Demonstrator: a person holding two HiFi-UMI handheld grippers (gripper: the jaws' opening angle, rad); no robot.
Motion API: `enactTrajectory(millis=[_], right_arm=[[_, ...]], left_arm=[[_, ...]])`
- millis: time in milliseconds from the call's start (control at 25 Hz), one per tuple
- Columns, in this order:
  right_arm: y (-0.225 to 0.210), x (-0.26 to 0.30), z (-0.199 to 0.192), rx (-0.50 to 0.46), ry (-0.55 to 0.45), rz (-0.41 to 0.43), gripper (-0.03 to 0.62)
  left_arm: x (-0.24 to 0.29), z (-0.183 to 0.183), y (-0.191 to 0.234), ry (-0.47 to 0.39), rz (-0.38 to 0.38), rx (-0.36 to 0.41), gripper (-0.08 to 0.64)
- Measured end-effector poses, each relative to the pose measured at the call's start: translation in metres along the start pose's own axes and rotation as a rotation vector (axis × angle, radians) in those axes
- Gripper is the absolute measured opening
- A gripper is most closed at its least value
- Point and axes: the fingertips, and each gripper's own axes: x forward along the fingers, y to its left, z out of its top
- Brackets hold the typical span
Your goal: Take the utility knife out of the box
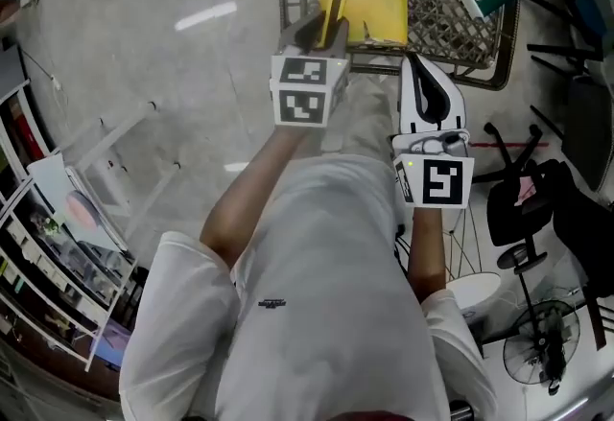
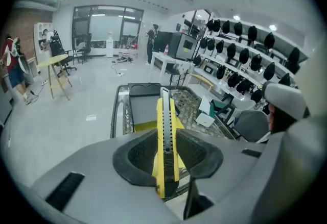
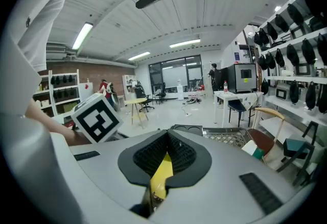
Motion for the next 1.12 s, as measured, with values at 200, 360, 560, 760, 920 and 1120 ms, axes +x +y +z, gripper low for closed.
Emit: enactTrajectory(millis=[200, 360, 560, 760, 920, 1120], right_arm=[[0.009, -0.018, 0.024, -0.014, -0.034, -0.045, -0.002], [0.020, -0.030, 0.046, -0.033, -0.055, -0.073, -0.002], [0.027, -0.041, 0.068, -0.059, -0.060, -0.120, -0.003], [0.034, -0.051, 0.086, -0.097, -0.089, -0.122, -0.002], [0.043, -0.060, 0.098, -0.118, -0.113, -0.125, -0.002], [0.053, -0.070, 0.109, -0.097, -0.131, -0.152, -0.003]], left_arm=[[-0.058, 0.023, 0.001, -0.087, -0.020, 0.020, 0.107], [-0.103, 0.034, 0.009, -0.121, -0.020, 0.024, 0.107], [-0.153, 0.053, 0.016, -0.209, -0.026, 0.019, 0.107], [-0.190, 0.065, 0.023, -0.294, -0.020, 0.026, 0.107], [-0.220, 0.070, 0.030, -0.353, -0.016, 0.028, 0.107], [-0.253, 0.073, 0.037, -0.415, -0.017, 0.032, 0.107]])
